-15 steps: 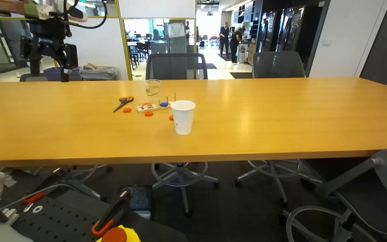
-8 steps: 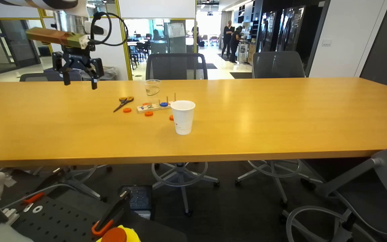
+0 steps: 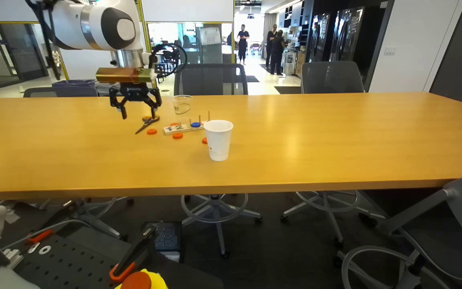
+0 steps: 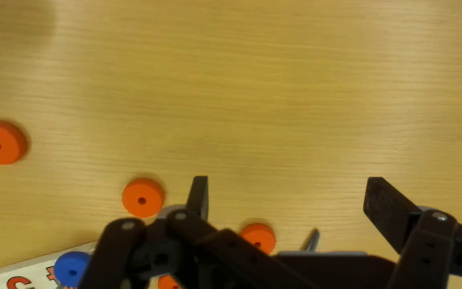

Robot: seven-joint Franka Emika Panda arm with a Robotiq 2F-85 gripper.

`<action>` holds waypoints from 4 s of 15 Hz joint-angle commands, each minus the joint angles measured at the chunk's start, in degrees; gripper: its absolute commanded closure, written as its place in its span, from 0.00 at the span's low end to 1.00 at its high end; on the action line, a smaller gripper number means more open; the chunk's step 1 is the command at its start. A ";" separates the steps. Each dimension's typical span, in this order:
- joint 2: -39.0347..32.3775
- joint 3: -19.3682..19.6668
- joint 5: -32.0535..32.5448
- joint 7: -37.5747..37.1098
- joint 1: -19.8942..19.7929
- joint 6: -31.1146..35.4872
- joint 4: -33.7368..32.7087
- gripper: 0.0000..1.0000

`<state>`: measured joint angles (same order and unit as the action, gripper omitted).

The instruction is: Put two round orange blocks in the white cup then put the blue round block in the clear cup, then put the last two round orange blocks

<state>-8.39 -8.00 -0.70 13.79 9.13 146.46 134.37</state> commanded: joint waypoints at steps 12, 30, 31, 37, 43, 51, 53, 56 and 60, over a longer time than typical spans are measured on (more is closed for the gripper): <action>-23.27 1.14 6.01 9.54 -6.78 -1.30 -22.30 0.00; -25.41 0.93 9.39 9.55 -7.05 -5.46 -25.60 0.00; -25.51 0.64 8.98 9.63 -7.26 -5.41 -25.69 0.00; -25.22 0.70 8.91 8.49 -7.10 -5.61 -26.18 0.58; -23.25 3.33 10.23 1.23 -5.15 -6.85 -25.49 0.77; -8.81 7.51 8.79 -13.22 -5.82 -10.39 -19.34 0.77; -4.96 9.10 9.13 -17.70 -6.14 -11.75 -17.32 0.77; 0.15 11.39 10.45 -25.46 -6.49 -12.40 -13.30 0.77; 4.23 12.59 10.21 -33.11 -7.87 -13.79 -9.36 0.77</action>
<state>-8.40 4.15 8.73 -13.71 1.96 133.44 121.18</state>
